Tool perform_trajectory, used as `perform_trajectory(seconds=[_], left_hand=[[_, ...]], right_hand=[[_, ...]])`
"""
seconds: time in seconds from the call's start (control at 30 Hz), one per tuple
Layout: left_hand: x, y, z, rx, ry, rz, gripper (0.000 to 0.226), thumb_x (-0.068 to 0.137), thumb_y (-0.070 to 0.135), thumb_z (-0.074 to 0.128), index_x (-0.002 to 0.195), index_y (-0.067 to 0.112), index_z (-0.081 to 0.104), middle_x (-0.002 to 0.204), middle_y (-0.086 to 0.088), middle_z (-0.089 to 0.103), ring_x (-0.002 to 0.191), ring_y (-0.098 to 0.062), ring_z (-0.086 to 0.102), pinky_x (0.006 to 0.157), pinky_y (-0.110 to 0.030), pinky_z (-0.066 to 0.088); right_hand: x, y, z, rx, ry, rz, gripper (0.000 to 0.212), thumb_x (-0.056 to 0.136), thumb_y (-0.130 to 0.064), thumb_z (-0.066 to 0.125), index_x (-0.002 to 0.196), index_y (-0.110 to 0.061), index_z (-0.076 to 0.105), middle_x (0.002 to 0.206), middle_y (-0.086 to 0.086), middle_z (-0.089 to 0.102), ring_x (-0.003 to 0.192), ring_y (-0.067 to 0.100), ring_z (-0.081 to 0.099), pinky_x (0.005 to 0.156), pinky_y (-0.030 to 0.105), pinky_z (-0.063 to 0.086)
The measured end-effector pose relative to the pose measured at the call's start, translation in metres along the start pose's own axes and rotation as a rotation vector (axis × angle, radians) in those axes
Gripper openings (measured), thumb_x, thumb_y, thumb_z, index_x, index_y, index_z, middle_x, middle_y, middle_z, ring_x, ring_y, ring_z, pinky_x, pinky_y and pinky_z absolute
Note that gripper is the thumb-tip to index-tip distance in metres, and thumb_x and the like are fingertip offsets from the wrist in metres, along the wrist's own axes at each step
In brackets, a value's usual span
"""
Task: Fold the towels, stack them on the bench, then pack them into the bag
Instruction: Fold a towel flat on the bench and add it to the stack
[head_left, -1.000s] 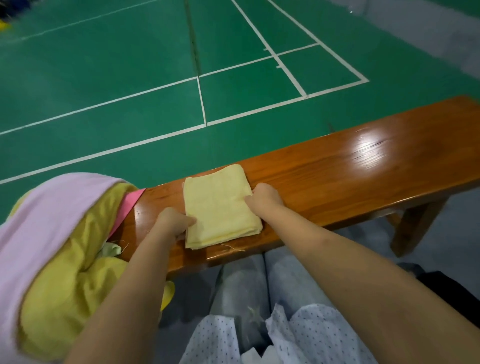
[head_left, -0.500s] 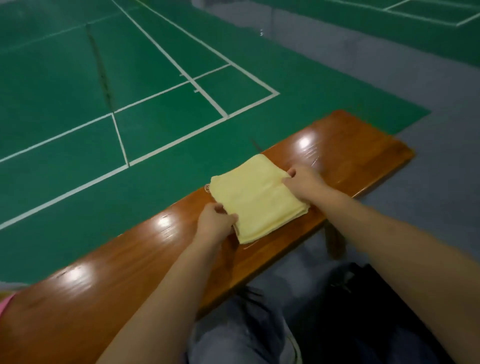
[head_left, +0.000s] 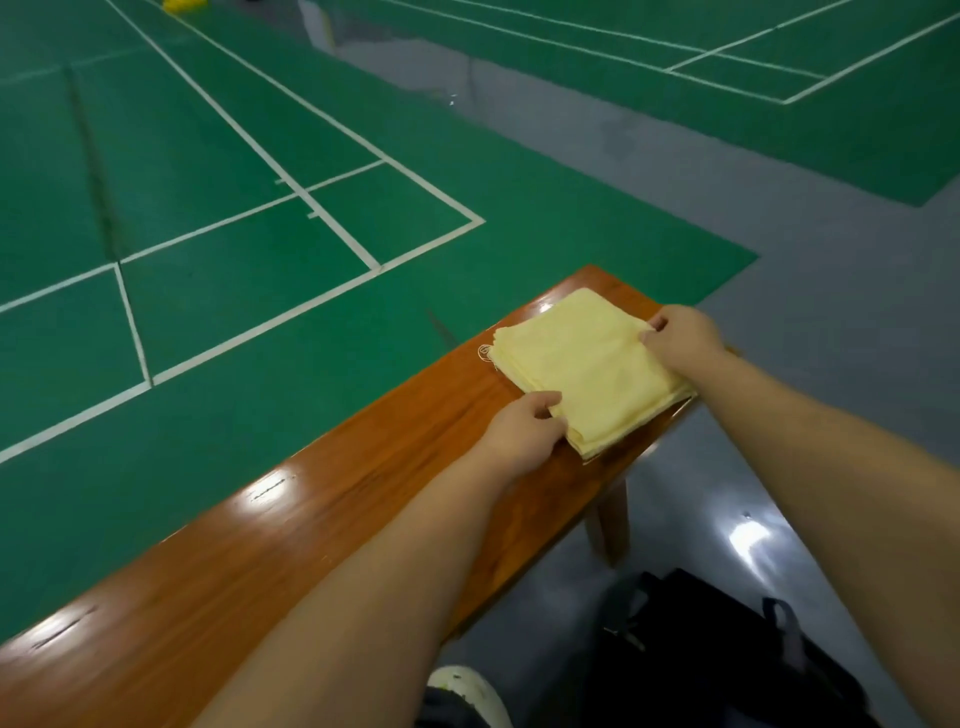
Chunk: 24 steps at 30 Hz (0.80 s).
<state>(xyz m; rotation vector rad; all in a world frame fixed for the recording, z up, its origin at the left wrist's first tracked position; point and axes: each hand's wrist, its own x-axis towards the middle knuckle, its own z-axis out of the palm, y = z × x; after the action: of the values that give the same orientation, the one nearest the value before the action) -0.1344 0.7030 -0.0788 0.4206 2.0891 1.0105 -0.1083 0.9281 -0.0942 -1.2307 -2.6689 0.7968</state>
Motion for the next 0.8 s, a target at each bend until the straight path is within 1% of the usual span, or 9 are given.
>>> perform_trajectory(seconds=[0.07, 0.17, 0.23, 0.27, 0.37, 0.47, 0.57, 0.7, 0.8], left_hand=[[-0.003, -0.001, -0.003, -0.049, -0.018, -0.019, 0.043, 0.098, 0.021, 0.05, 0.141, 0.024, 0.045, 0.139, -0.002, 0.049, 0.118, -0.018, 0.053, 0.103, -0.035, 0.047], [-0.02, -0.009, -0.012, -0.131, -0.009, -0.027, 0.04, 0.098, 0.018, 0.049, 0.138, 0.02, 0.048, 0.124, -0.001, 0.057, 0.108, -0.015, 0.057, 0.098, -0.033, 0.05], [-0.038, -0.019, -0.022, -0.206, 0.032, -0.047, 0.037, 0.099, 0.018, 0.049, 0.136, 0.019, 0.049, 0.121, -0.001, 0.057, 0.11, -0.016, 0.057, 0.098, -0.033, 0.05], [-0.05, -0.026, -0.029, -0.25, 0.054, -0.056, 0.035, 0.099, 0.019, 0.049, 0.134, 0.019, 0.05, 0.122, -0.002, 0.057, 0.111, -0.017, 0.057, 0.097, -0.033, 0.05], [-0.091, -0.053, -0.051, -0.354, 0.14, -0.047, 0.03, 0.099, 0.02, 0.05, 0.129, 0.02, 0.051, 0.122, -0.002, 0.058, 0.11, -0.017, 0.059, 0.097, -0.035, 0.051], [-0.144, -0.104, -0.08, -0.457, 0.26, -0.028, 0.021, 0.099, 0.02, 0.052, 0.119, 0.023, 0.053, 0.122, -0.003, 0.06, 0.107, -0.018, 0.062, 0.097, -0.038, 0.051], [-0.205, -0.161, -0.107, -0.58, 0.39, -0.047, 0.015, 0.097, 0.018, 0.053, 0.11, 0.025, 0.056, 0.121, -0.005, 0.062, 0.106, -0.019, 0.064, 0.092, -0.036, 0.054], [-0.299, -0.228, -0.144, -0.717, 0.624, -0.082, 0.023, 0.097, 0.014, 0.053, 0.12, 0.015, 0.055, 0.117, -0.009, 0.064, 0.101, -0.022, 0.066, 0.093, -0.04, 0.053], [-0.366, -0.271, -0.17, -0.707, 0.819, -0.082, 0.017, 0.096, 0.016, 0.055, 0.112, 0.021, 0.057, 0.114, -0.007, 0.066, 0.1, -0.021, 0.067, 0.088, -0.036, 0.054]], right_hand=[[-0.005, -0.004, 0.002, -0.013, 0.008, 0.008, 0.027, 0.093, -0.021, 0.056, 0.112, -0.001, 0.057, 0.117, 0.019, 0.06, 0.11, 0.037, 0.053, 0.09, 0.04, 0.043], [-0.027, -0.019, 0.008, -0.115, 0.079, -0.015, 0.041, 0.093, -0.028, 0.054, 0.127, -0.007, 0.048, 0.129, 0.017, 0.049, 0.118, 0.036, 0.047, 0.096, 0.047, 0.043], [-0.054, -0.037, 0.011, -0.12, 0.12, -0.106, 0.043, 0.094, -0.03, 0.053, 0.132, -0.011, 0.045, 0.134, 0.014, 0.044, 0.122, 0.034, 0.044, 0.097, 0.047, 0.041], [-0.071, -0.049, 0.014, -0.073, 0.089, -0.163, 0.042, 0.094, -0.03, 0.053, 0.132, -0.012, 0.045, 0.134, 0.013, 0.045, 0.121, 0.032, 0.046, 0.096, 0.045, 0.042], [-0.132, -0.084, 0.027, 0.152, -0.158, -0.25, 0.037, 0.096, -0.031, 0.052, 0.129, -0.016, 0.048, 0.128, 0.007, 0.053, 0.114, 0.025, 0.053, 0.091, 0.036, 0.046], [-0.195, -0.116, 0.051, 0.204, -0.401, -0.359, 0.034, 0.095, -0.035, 0.053, 0.128, -0.023, 0.049, 0.125, -0.001, 0.055, 0.115, 0.019, 0.052, 0.088, 0.031, 0.047], [-0.255, -0.15, 0.079, 0.271, -0.536, -0.459, 0.03, 0.095, -0.033, 0.054, 0.123, -0.023, 0.051, 0.12, -0.002, 0.056, 0.11, 0.018, 0.054, 0.083, 0.032, 0.049], [-0.349, -0.208, 0.128, 0.308, -0.709, -0.558, 0.025, 0.094, -0.029, 0.056, 0.118, -0.02, 0.054, 0.114, 0.002, 0.06, 0.106, 0.02, 0.057, 0.083, 0.032, 0.048], [-0.416, -0.243, 0.168, 0.341, -0.851, -0.582, 0.017, 0.093, -0.025, 0.059, 0.109, -0.02, 0.056, 0.11, 0.006, 0.064, 0.097, 0.022, 0.064, 0.079, 0.033, 0.051]])
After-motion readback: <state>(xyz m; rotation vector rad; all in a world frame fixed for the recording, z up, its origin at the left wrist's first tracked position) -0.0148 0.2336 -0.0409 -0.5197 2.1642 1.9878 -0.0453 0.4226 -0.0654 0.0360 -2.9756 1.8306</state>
